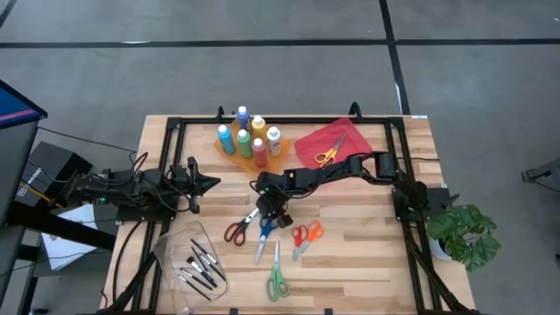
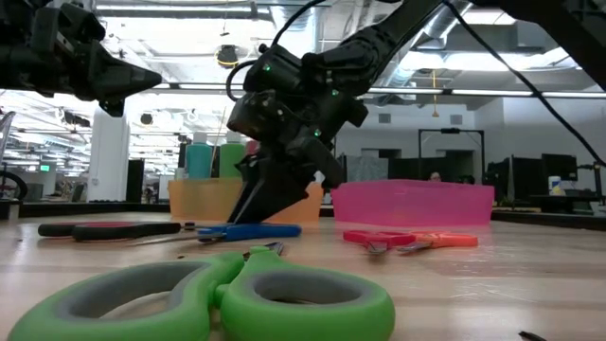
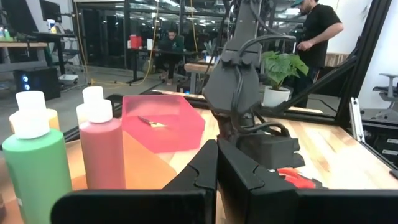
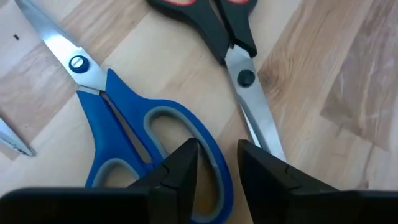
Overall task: Pick & Place Paint Supplies
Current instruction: Put the blue scissors into the pink bin
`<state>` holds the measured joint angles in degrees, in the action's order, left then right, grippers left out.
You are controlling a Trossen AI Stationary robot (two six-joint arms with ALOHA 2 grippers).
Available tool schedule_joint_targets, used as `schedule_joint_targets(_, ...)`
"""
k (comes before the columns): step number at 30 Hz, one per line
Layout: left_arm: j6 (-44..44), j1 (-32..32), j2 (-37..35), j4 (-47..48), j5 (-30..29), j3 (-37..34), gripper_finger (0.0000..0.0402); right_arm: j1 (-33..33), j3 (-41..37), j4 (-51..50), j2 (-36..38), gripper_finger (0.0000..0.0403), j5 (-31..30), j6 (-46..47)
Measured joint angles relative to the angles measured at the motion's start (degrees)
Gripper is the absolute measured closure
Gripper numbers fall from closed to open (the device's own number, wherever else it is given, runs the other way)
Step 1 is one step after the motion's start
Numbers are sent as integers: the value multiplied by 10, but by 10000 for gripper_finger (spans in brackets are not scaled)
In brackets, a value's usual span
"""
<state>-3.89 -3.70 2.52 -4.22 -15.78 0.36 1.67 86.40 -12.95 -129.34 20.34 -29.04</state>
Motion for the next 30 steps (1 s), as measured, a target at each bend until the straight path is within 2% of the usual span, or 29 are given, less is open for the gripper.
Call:
schedule_joint_targets(9, 0, 0, 19, -1, -1, 0, 401, 6, 0, -67, 7, 301, -28, 25)
schedule_joint_targets(17, 0, 0, 35, -1, -1, 0, 401, 10, -1, -82, 7, 388, -36, 38)
schedule_joint_targets(21, 0, 0, 44, -1, -1, 0, 401, 10, -1, -81, 7, 380, -37, 51)
schedule_joint_targets(30, 0, 0, 56, -1, -1, 0, 401, 5, -2, -78, 7, 391, -40, 51)
